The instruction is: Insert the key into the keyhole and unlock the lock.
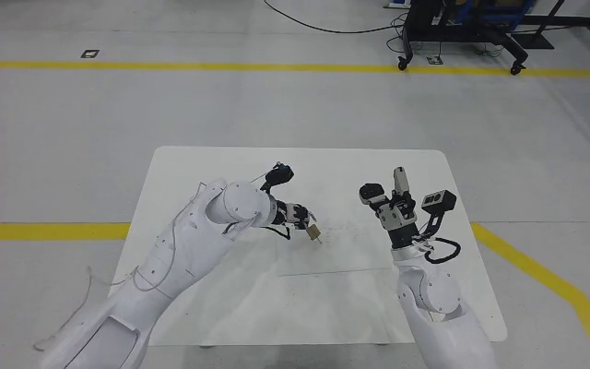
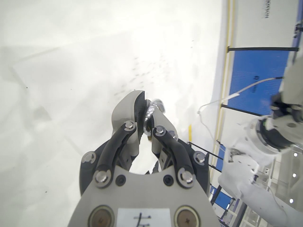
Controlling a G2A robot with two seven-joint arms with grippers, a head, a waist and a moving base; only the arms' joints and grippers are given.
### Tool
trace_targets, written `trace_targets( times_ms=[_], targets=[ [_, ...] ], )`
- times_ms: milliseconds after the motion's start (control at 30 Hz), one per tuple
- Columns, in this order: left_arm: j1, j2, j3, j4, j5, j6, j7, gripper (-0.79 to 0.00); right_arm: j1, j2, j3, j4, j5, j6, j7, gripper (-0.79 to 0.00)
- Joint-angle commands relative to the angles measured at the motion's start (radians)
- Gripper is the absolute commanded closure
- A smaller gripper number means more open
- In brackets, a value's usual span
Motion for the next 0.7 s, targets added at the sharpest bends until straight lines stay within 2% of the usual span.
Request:
trace_targets(
  times_ms=[0,167,200,267,300,467,667],
  targets=[
    [-0.029,-0.022,0.047,0.051,0.005,-0.002,0.001,0.000,0.000,0.000,0.000,0.000,0.000,0.000,0.000,-0.785],
    [-0.073,-0.063,0.111,0.125,0.021,-0.008,-0.008,0.000,0.000,0.000,0.000,0.000,0.000,0.000,0.000,-0.785],
    [-0.079,-0.067,0.116,0.135,0.025,-0.007,-0.010,-0.114,0.000,0.000,0.000,0.000,0.000,0.000,0.000,-0.785],
    [-0.086,-0.073,0.120,0.150,0.027,-0.003,-0.023,-0.597,0.000,0.000,0.000,0.000,0.000,0.000,0.000,-0.785],
    [-0.090,-0.074,0.122,0.157,0.034,0.003,-0.032,-0.785,0.000,0.000,0.000,0.000,0.000,0.000,0.000,-0.785],
    [-0.096,-0.067,0.104,0.137,0.062,0.016,-0.060,-0.785,0.000,0.000,0.000,0.000,0.000,0.000,0.000,-0.785],
    [-0.034,-0.028,-0.023,0.034,0.004,-0.047,-0.009,-0.785,0.000,0.000,0.000,0.000,0.000,0.000,0.000,-0.785]
  ],
)
